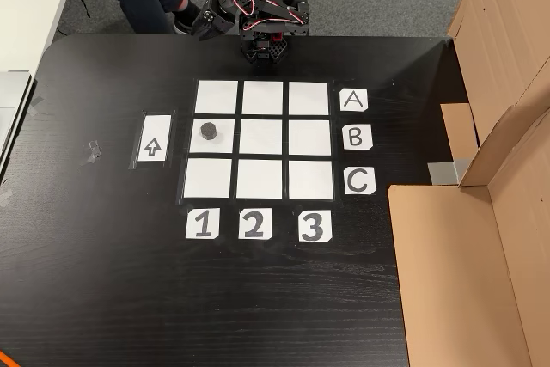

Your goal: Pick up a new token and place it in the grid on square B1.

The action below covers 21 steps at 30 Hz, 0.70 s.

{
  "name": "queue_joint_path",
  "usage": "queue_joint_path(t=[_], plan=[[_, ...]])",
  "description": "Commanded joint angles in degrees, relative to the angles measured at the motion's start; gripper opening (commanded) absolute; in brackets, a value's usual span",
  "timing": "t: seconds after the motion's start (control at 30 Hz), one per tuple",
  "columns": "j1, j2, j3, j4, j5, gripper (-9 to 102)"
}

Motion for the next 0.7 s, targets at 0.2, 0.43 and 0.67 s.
queue_joint_path(t=[0.2,0.43,0.67], plan=[[0.6,0.4,0.4,0.2,0.0,5],[0.7,0.4,0.4,0.2,0.1,2],[0.9,0.4,0.4,0.2,0.1,2]])
